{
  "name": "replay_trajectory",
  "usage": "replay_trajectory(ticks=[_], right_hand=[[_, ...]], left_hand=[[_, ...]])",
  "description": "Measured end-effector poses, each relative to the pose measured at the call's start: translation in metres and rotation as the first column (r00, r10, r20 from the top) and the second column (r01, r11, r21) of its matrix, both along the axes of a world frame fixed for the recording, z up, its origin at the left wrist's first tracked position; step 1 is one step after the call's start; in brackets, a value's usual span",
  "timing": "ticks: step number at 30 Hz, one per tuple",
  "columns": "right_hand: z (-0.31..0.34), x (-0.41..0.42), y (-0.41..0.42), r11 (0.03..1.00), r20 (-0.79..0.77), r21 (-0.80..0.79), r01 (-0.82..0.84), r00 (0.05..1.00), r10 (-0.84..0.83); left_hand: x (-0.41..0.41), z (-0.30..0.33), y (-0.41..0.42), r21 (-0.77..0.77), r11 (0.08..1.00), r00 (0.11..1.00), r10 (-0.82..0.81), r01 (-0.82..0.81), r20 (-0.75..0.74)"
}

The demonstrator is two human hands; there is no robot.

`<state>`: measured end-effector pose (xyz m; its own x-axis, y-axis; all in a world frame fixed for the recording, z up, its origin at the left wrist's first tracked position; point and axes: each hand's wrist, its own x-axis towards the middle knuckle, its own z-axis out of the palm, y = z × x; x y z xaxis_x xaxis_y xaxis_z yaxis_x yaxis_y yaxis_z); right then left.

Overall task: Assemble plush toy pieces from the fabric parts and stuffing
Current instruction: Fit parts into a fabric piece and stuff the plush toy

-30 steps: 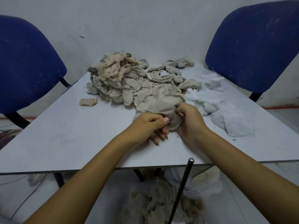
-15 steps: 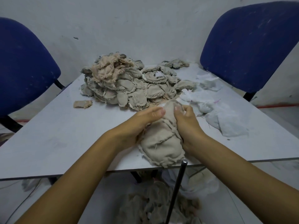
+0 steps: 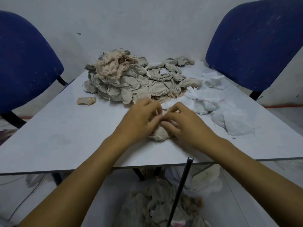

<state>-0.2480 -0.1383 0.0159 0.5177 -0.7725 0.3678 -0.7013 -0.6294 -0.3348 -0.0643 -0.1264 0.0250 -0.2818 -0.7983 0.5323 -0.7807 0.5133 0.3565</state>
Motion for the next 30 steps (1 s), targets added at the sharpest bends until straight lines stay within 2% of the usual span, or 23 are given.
replay_trajectory(ticks=[2, 4, 6, 8, 10, 12, 14, 15, 17, 18, 20, 23, 27, 30], right_hand=[[0.008, -0.001, -0.005, 0.997, -0.069, 0.077, -0.004, 0.998, 0.009], [0.017, -0.003, -0.01, 0.993, -0.191, 0.122, 0.0, 0.981, 0.024], [0.022, -0.002, -0.012, 0.992, -0.268, 0.124, 0.023, 0.963, 0.011], [0.023, 0.002, -0.01, 0.993, -0.312, 0.1, 0.068, 0.95, -0.033], [0.023, 0.004, -0.007, 0.992, -0.362, 0.089, 0.089, 0.931, -0.051], [0.027, 0.001, -0.008, 0.98, -0.392, 0.197, 0.039, 0.919, 0.043], [0.031, -0.005, -0.01, 0.941, -0.286, 0.33, -0.069, 0.943, 0.17], [0.032, -0.009, -0.01, 0.921, -0.156, 0.369, -0.125, 0.968, 0.194], [0.031, -0.013, -0.011, 0.906, 0.159, 0.378, -0.19, 0.978, 0.139], [0.028, -0.013, -0.01, 0.916, 0.262, 0.354, -0.187, 0.96, 0.096], [0.017, -0.005, -0.008, 0.946, 0.325, 0.292, -0.144, 0.945, 0.043], [0.007, 0.006, -0.006, 0.967, 0.33, 0.239, -0.088, 0.944, 0.004], [0.006, 0.002, -0.005, 0.928, 0.441, 0.353, -0.116, 0.896, -0.055], [0.007, -0.006, 0.005, 0.804, 0.552, 0.513, -0.3, 0.833, -0.041]], left_hand=[[-0.001, 0.0, 0.001, 0.192, 0.978, 0.996, -0.091, 0.085, 0.02], [0.003, 0.002, -0.002, 0.313, 0.947, 0.992, -0.099, 0.069, 0.084], [0.006, 0.002, -0.002, 0.302, 0.95, 0.986, -0.117, 0.077, 0.116], [0.006, 0.001, -0.001, 0.222, 0.968, 0.986, -0.141, 0.118, 0.091], [0.007, 0.0, 0.0, 0.19, 0.97, 0.988, -0.153, 0.152, -0.009], [0.007, -0.001, 0.001, 0.204, 0.961, 0.973, -0.152, 0.187, -0.173], [0.008, -0.001, -0.001, 0.2, 0.953, 0.937, -0.16, 0.229, -0.31], [0.007, 0.0, -0.002, 0.206, 0.947, 0.919, -0.159, 0.245, -0.36], [0.004, 0.002, -0.003, 0.272, 0.917, 0.877, -0.144, 0.293, -0.458], [0.001, 0.004, -0.001, 0.325, 0.886, 0.853, -0.134, 0.331, -0.504], [-0.006, 0.006, 0.001, 0.446, 0.815, 0.838, -0.085, 0.369, -0.539], [-0.007, 0.012, 0.001, 0.576, 0.761, 0.911, -0.049, 0.299, -0.409], [0.0, 0.018, -0.005, 0.617, 0.744, 0.96, -0.125, 0.257, -0.25], [-0.004, 0.014, -0.002, 0.548, 0.78, 0.934, -0.129, 0.303, -0.334]])
